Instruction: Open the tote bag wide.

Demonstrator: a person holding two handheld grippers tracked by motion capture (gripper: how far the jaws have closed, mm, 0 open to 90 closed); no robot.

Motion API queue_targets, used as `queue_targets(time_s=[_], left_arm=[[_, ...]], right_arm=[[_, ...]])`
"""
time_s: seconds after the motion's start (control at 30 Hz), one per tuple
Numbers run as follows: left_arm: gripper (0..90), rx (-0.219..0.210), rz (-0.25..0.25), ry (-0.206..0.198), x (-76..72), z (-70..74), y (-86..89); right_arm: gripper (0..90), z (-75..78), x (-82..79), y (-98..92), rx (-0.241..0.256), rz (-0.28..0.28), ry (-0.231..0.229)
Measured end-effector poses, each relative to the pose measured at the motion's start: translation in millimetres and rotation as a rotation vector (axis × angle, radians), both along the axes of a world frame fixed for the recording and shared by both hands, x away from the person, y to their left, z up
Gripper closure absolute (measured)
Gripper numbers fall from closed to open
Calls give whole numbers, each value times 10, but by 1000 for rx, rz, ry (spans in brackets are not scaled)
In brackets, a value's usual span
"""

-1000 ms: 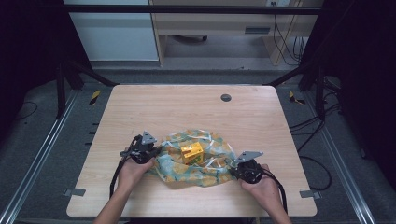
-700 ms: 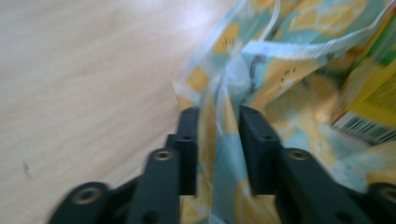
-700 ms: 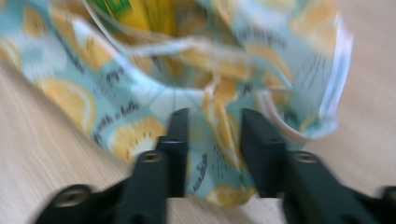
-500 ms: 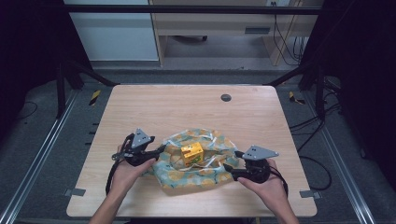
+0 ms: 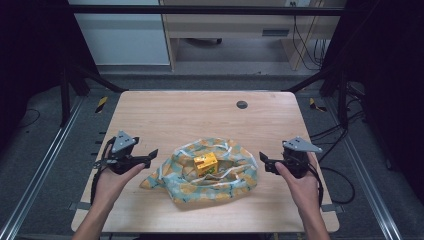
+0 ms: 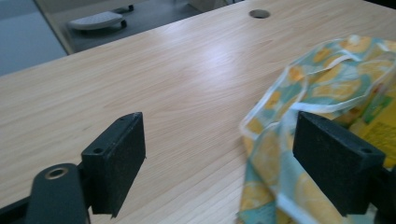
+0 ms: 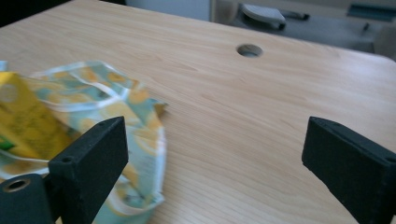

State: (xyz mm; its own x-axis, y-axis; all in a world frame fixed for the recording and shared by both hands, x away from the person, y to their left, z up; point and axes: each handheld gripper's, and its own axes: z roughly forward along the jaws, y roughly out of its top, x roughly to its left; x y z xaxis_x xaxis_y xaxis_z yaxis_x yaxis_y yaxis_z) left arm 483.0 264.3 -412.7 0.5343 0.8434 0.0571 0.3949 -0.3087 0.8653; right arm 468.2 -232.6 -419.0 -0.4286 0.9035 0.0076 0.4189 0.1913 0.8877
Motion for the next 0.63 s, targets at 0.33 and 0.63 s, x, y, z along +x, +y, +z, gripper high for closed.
queue_targets(time_s=[0.33,0.63], left_arm=[[119,11,78,54,-75,-310,398],[72,80,84,83,-186,-645,582]], right_arm=[[96,-378,69,-287,-34,-142,80],[112,-678,45,-386,-77,-196,143]])
